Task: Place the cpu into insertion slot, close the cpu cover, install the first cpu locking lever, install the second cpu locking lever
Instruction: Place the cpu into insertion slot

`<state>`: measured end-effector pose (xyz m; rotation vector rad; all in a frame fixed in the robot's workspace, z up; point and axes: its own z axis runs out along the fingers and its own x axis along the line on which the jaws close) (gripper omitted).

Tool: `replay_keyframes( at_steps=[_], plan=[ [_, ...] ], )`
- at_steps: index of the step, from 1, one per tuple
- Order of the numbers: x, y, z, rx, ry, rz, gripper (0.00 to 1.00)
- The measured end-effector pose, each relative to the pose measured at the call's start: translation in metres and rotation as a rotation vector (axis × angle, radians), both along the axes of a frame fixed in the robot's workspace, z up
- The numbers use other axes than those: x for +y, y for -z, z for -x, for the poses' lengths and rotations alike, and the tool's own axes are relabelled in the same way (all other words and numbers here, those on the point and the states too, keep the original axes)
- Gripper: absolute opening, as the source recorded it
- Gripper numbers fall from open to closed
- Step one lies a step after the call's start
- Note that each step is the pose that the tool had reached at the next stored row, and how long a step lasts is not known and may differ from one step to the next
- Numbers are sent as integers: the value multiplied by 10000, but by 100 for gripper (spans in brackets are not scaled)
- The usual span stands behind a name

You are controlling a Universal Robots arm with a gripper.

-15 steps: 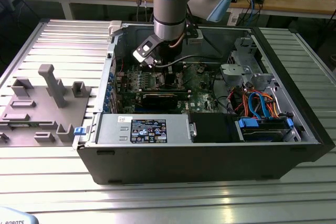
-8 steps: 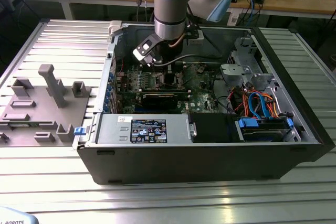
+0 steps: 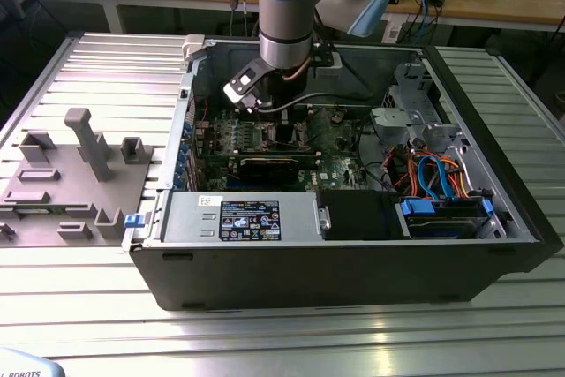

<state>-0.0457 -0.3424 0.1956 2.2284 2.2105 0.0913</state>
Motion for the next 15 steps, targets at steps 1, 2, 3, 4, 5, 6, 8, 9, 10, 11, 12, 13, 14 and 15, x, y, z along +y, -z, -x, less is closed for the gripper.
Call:
replay_keyframes(
  at_steps=[1,2,3,4,5,6,8,9,10,11,12,13,14,15],
  plan=[
    [0,1,0,-1,0,-2,54],
    [3,5,-1,-4,0,-20,56],
    [3,5,-2,-8,0,-13,56],
    [1,3,-1,-3,0,-7,61],
    [0,1,0,0,0,-1,61],
    [0,1,0,0,0,-1,61],
    [4,2,0,0,1,0,61],
    [15,1,0,0,1,4,61],
    [34,-1,1,4,0,11,61],
    [44,-1,1,4,0,8,61],
    [46,0,0,2,-1,2,61],
    [48,1,0,2,0,2,61],
    [48,0,1,5,1,2,61],
    [48,-1,2,2,1,-8,61]
  ],
)
